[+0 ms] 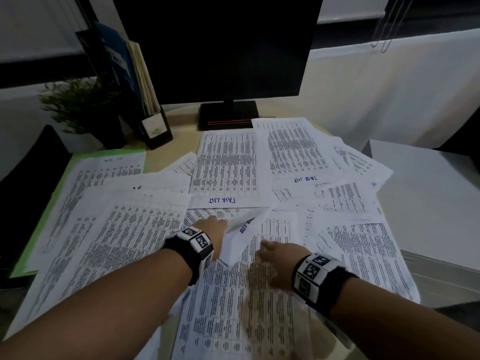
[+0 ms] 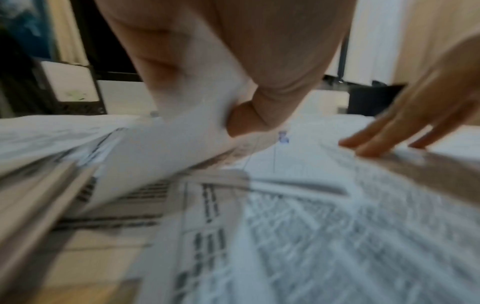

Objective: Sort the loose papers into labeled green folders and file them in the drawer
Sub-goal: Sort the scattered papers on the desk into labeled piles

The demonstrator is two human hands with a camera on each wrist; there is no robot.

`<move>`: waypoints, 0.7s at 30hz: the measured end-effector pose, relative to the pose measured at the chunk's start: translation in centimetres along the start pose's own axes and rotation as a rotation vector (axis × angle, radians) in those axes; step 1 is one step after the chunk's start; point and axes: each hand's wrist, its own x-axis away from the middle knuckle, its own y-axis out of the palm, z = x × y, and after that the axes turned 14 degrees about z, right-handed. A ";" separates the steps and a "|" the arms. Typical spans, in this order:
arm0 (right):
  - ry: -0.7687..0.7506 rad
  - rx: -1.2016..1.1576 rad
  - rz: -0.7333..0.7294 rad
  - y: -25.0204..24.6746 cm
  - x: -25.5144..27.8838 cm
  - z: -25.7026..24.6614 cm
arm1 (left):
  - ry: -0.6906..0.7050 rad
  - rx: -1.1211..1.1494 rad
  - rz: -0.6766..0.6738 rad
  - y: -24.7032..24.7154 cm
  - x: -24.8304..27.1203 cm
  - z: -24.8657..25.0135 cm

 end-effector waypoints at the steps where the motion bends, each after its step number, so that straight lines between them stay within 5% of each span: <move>1: 0.010 -0.014 0.001 0.0 0.0 0.1 | -0.038 0.036 -0.002 -0.5 -0.1 0.2; 4: 0.121 -0.142 0.100 0.1 -0.3 0.9 | -0.061 0.128 0.027 -1.9 0.8 1.3; 12: 0.217 -0.643 0.236 -0.6 -0.9 3.1 | 0.201 0.338 0.021 -2.7 5.1 6.3; 14: 0.335 -0.780 0.324 -0.2 -0.3 4.9 | 0.264 0.384 0.040 -3.1 4.7 6.9; 18: 0.530 -1.497 0.352 -0.3 1.6 8.5 | 0.432 0.261 0.113 -3.9 2.7 8.6; 21: 0.692 -1.488 0.324 0.4 1.3 10.7 | 0.475 0.255 0.068 -4.4 1.2 10.6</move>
